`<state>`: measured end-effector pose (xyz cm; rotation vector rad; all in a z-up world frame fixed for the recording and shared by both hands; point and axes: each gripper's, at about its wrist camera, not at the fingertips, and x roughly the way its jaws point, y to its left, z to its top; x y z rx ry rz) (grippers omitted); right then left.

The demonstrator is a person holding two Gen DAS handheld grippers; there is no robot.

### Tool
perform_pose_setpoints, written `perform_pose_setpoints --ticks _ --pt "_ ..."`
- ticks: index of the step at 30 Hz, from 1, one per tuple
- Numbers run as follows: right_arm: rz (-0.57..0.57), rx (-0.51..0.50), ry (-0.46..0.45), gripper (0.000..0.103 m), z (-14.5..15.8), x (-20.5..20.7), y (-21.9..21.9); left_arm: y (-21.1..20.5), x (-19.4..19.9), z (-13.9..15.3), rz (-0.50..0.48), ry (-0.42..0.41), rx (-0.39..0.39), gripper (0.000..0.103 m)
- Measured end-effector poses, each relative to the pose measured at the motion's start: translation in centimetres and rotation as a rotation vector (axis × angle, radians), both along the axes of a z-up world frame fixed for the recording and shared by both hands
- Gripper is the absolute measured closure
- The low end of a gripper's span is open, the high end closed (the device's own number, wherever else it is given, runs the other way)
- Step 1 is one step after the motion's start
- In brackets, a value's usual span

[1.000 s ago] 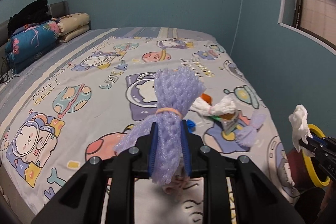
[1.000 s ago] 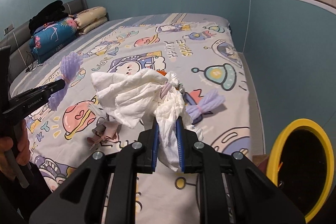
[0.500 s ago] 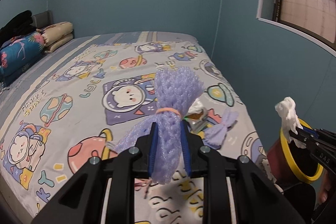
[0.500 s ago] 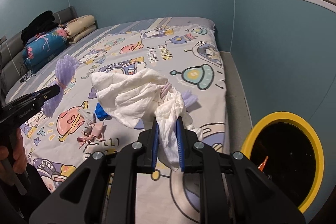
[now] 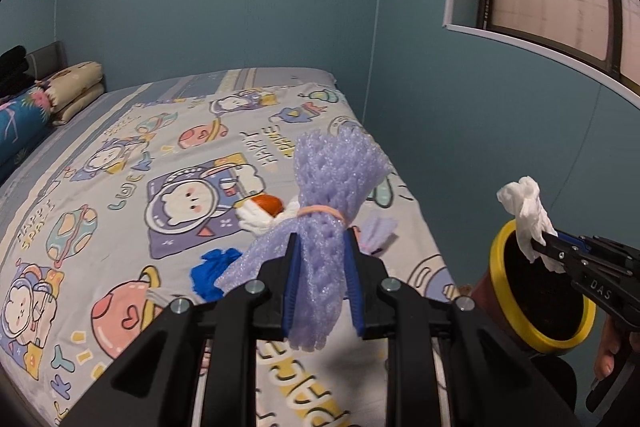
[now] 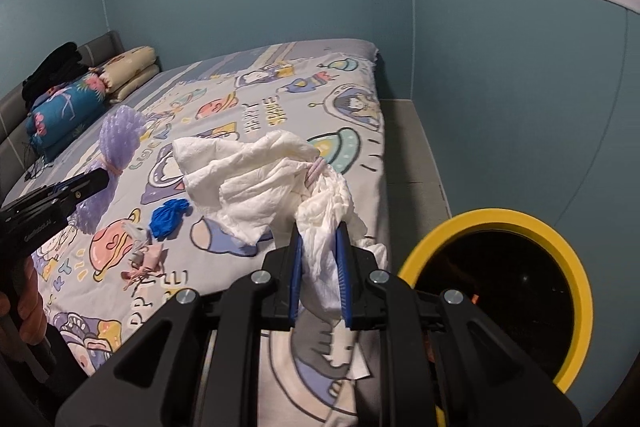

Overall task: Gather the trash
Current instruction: 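Carry the purple mesh and white tissue over the yellow-rimmed bin with both grippers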

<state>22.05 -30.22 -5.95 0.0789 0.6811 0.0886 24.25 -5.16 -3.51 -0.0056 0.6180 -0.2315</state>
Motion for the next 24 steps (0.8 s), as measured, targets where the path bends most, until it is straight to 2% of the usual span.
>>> perform_pose_setpoints --ticks 24 --pt "-0.217 -0.004 0.008 0.088 -0.3 -1.6 -11.4 -12.3 1.5 0.3 -0.216 0.031 -0.039 0.083"
